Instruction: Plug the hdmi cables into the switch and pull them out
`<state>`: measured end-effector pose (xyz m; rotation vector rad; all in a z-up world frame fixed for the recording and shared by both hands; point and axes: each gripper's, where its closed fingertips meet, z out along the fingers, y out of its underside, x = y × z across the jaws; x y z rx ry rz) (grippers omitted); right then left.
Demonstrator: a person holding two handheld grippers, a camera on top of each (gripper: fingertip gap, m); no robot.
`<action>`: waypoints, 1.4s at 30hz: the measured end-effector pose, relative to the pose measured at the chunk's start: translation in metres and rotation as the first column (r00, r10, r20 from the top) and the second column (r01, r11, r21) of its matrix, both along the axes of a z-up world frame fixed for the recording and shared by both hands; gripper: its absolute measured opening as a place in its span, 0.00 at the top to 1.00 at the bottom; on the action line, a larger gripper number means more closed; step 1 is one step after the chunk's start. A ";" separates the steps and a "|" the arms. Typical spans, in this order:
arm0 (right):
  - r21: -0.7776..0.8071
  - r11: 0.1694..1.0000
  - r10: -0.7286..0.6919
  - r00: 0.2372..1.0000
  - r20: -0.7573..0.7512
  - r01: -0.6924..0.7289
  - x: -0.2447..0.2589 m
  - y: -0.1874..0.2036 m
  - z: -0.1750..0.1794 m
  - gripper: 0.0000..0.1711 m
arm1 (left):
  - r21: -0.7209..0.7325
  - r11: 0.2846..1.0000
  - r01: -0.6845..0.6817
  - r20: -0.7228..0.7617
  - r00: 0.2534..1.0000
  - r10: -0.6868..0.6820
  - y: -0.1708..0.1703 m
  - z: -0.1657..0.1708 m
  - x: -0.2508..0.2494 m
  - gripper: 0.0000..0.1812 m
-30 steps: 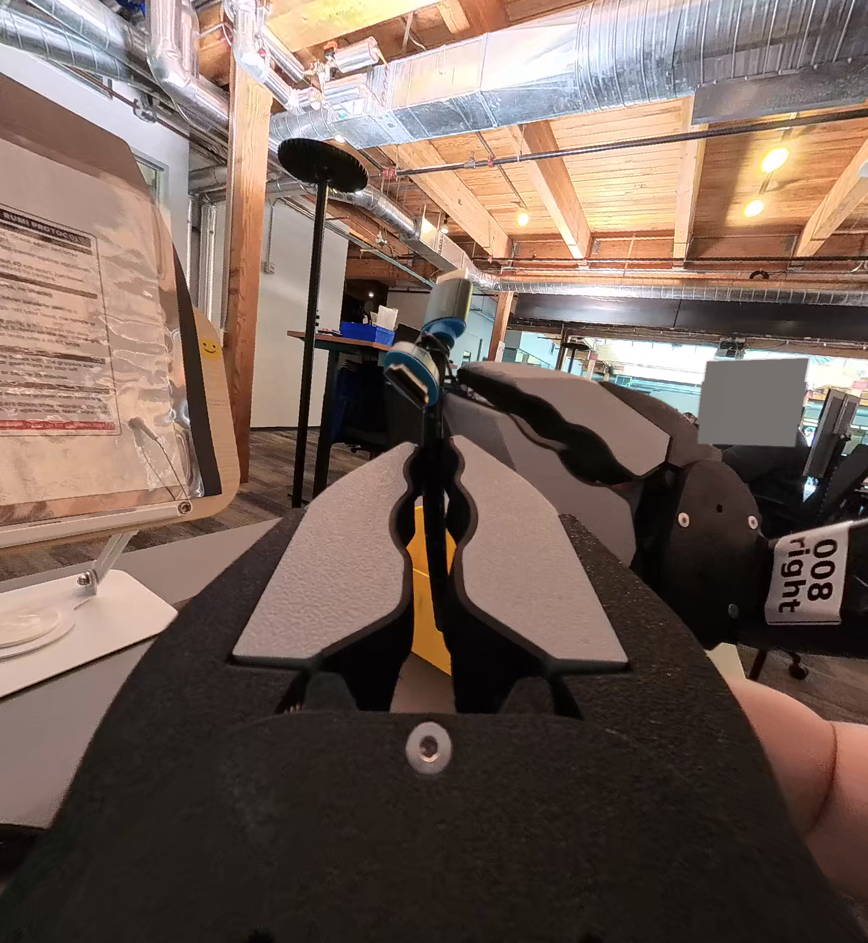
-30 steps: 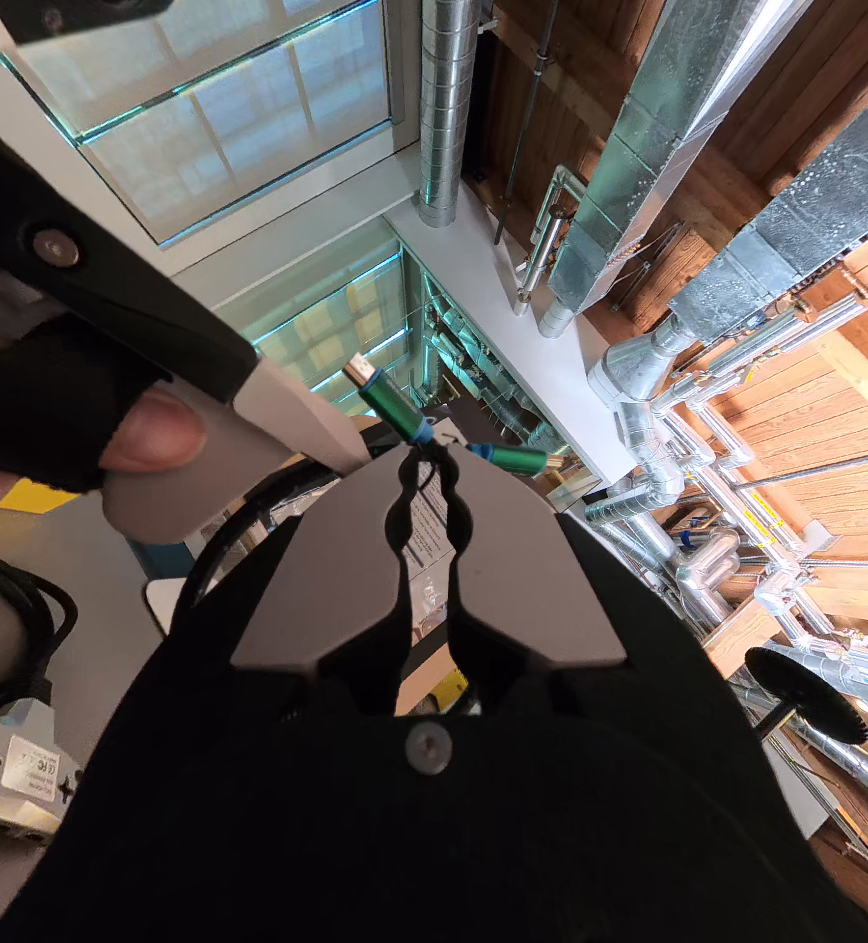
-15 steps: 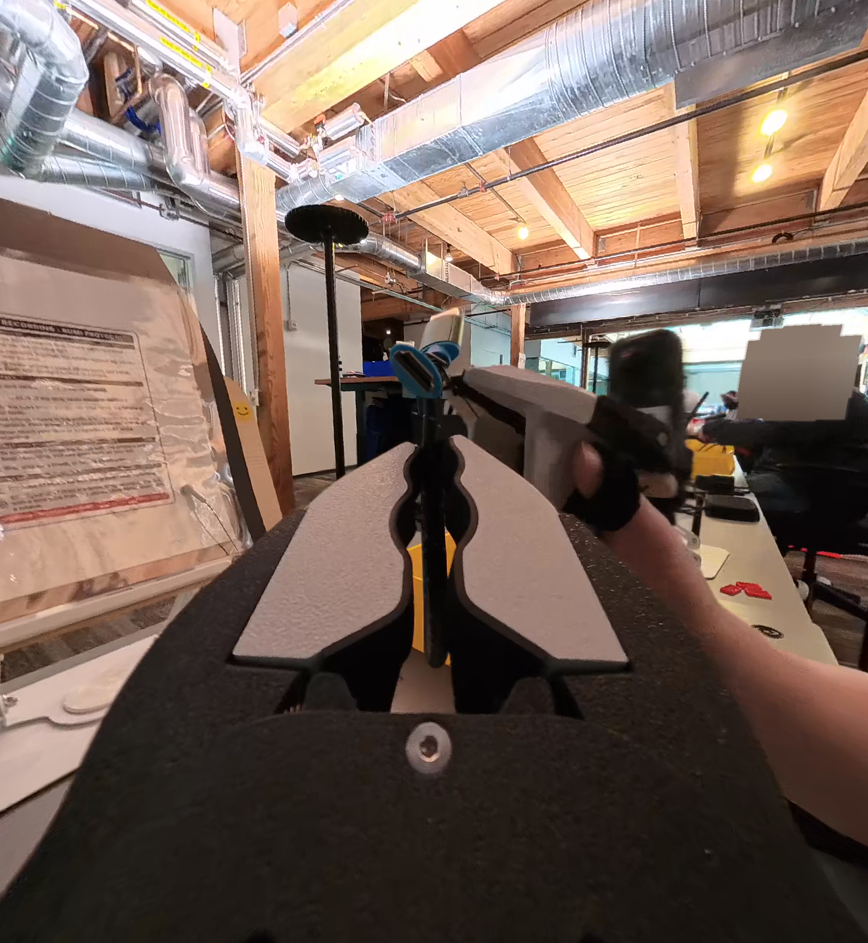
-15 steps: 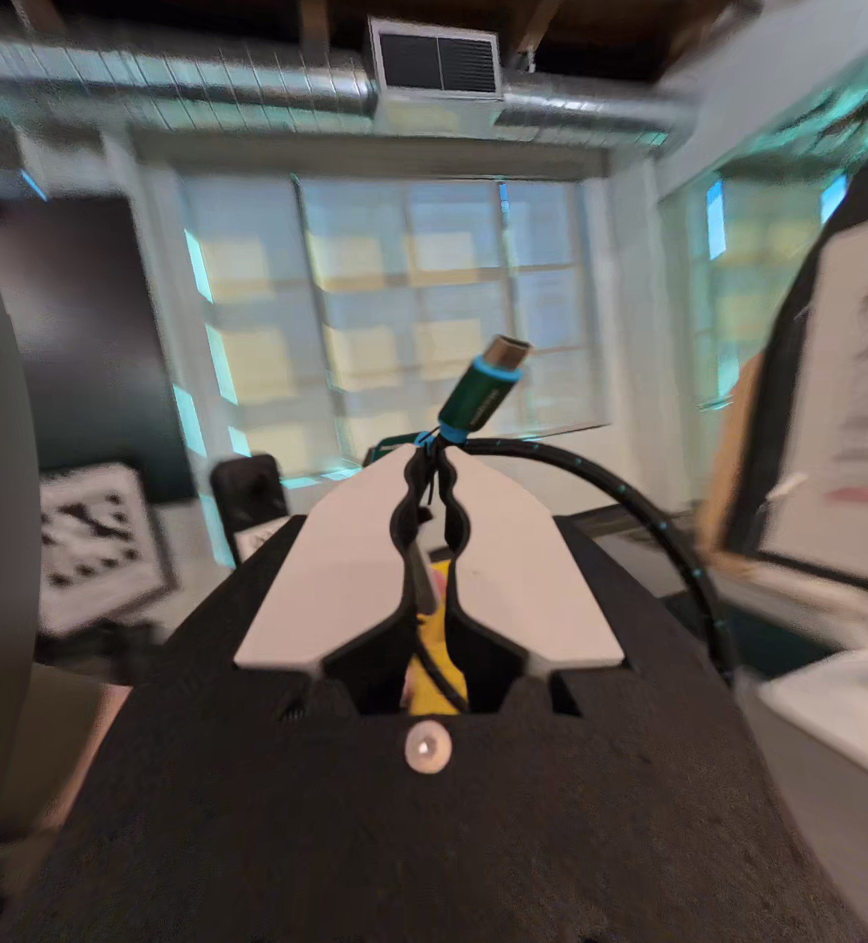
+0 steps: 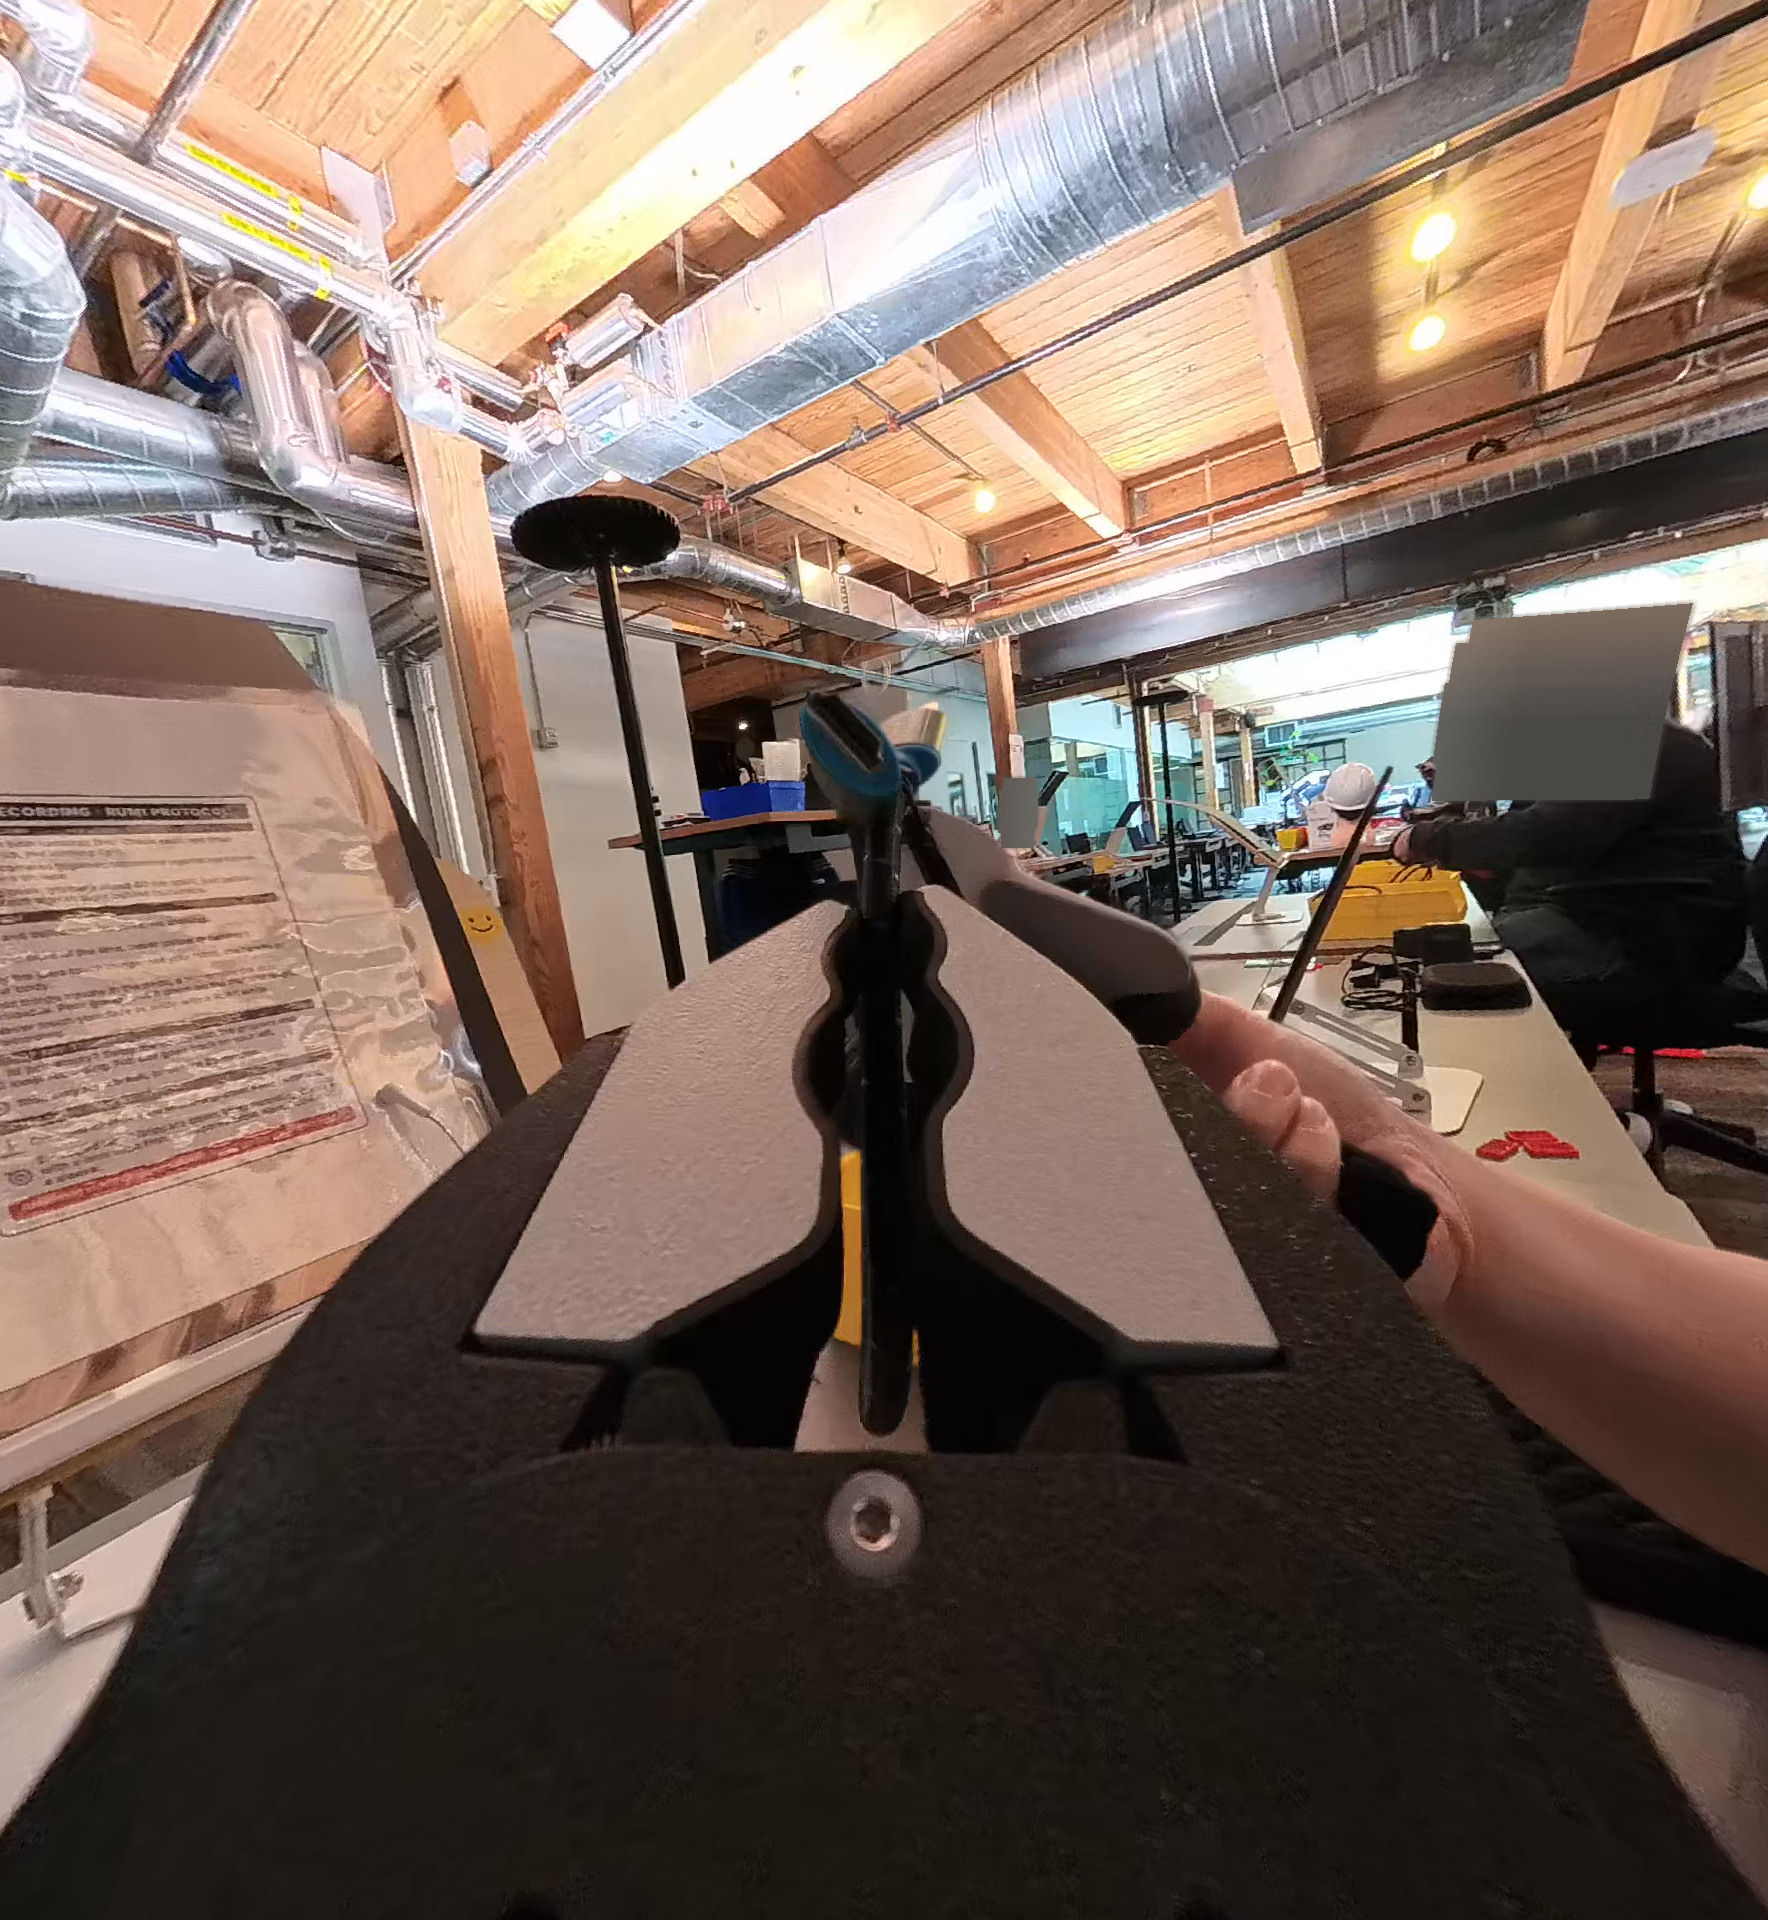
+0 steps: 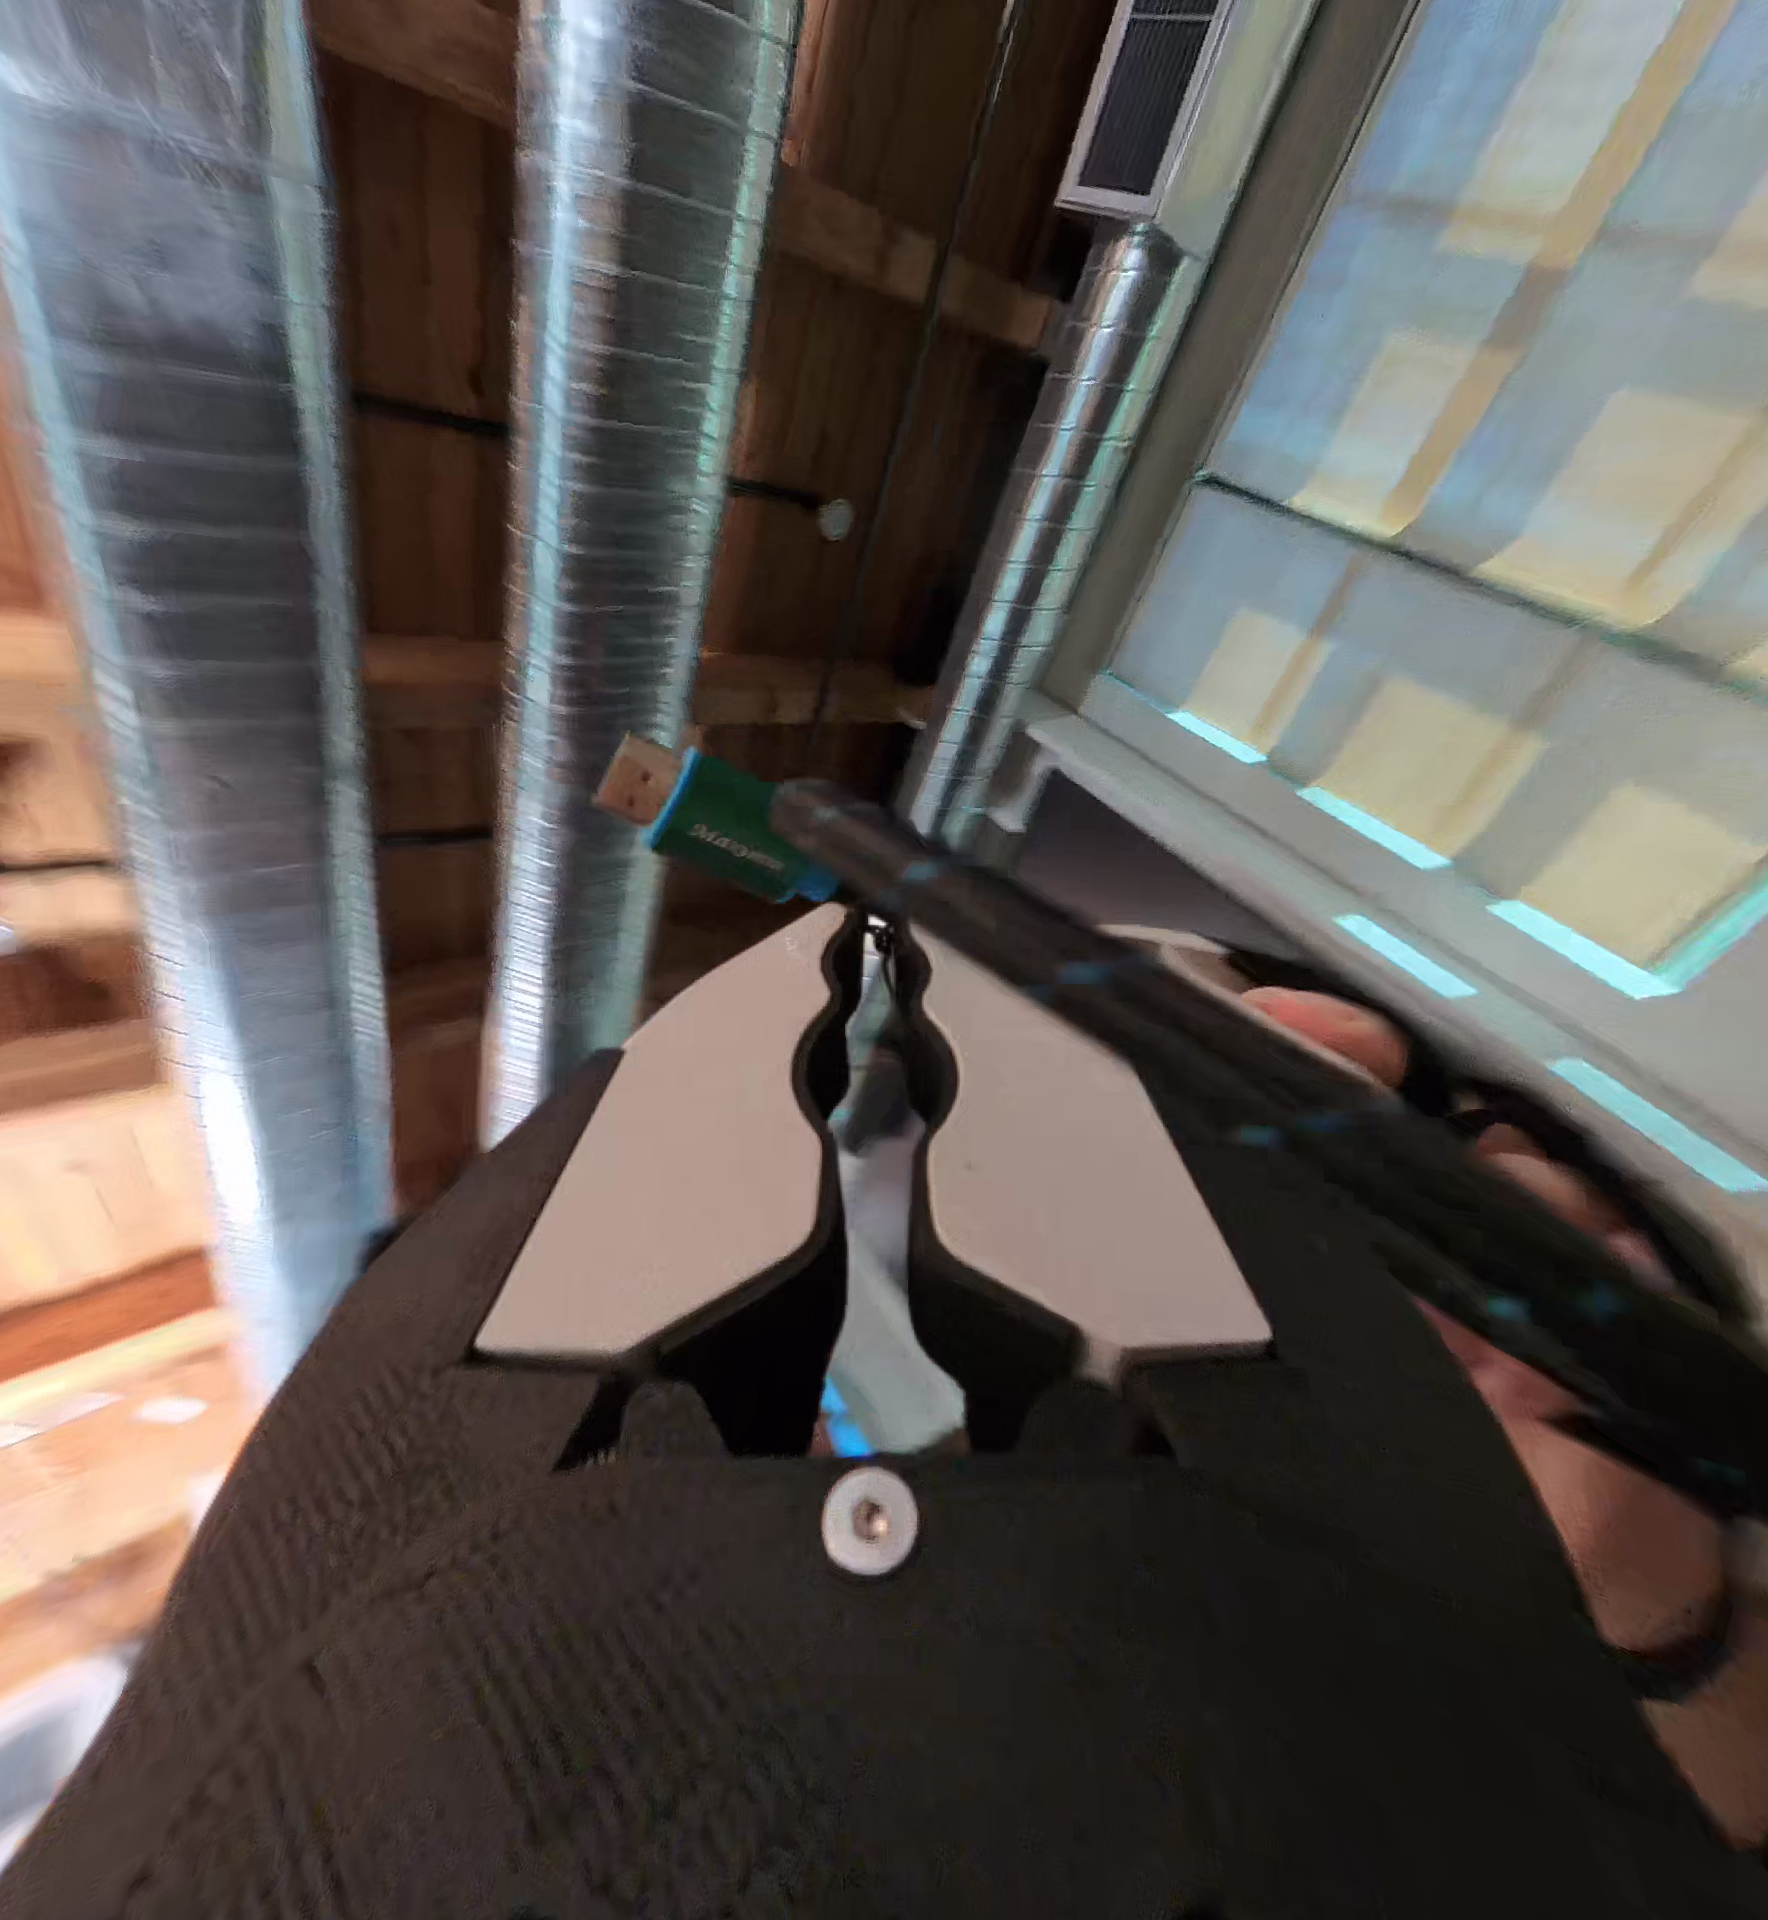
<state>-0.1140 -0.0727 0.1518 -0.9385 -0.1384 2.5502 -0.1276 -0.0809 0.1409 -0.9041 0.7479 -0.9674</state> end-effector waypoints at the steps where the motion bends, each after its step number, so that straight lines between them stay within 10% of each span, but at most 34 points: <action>1: 0.072 0.994 -0.088 0.994 0.063 0.083 0.000 0.001 -0.001 0.97 | -0.003 1.000 -0.007 -0.002 1.000 0.007 0.001 0.001 -0.001 0.96; 5: 0.547 0.710 -0.626 0.753 0.202 0.444 0.007 0.004 0.001 0.92 | -0.062 0.998 0.015 0.029 0.999 -0.013 0.001 0.011 -0.009 0.96; 8: 0.850 0.162 -0.945 0.325 -0.011 0.500 0.016 -0.005 0.011 0.85 | -0.099 0.994 0.036 0.025 0.999 -0.034 -0.001 0.015 -0.010 0.96; 11: 0.890 -0.407 -0.912 -0.034 -0.409 0.203 0.012 -0.026 0.013 0.82 | -0.164 0.981 0.104 0.018 0.995 -0.103 -0.008 0.013 -0.003 0.96; 14: 0.696 -0.705 -0.676 -0.166 -0.718 -0.138 0.002 -0.043 0.011 0.80 | -0.246 0.951 0.190 0.042 0.982 -0.185 -0.013 0.012 0.002 0.96; 23: 0.494 -0.725 -0.446 -0.221 -0.868 -0.479 0.004 -0.028 0.003 0.82 | -0.382 0.868 0.317 0.099 0.948 -0.302 -0.016 0.007 0.008 0.96; 42: 0.542 -0.698 -0.484 -0.250 -0.839 -0.467 0.014 -0.026 0.009 0.98 | -0.361 0.884 0.298 0.061 0.953 -0.296 -0.018 0.003 0.013 0.96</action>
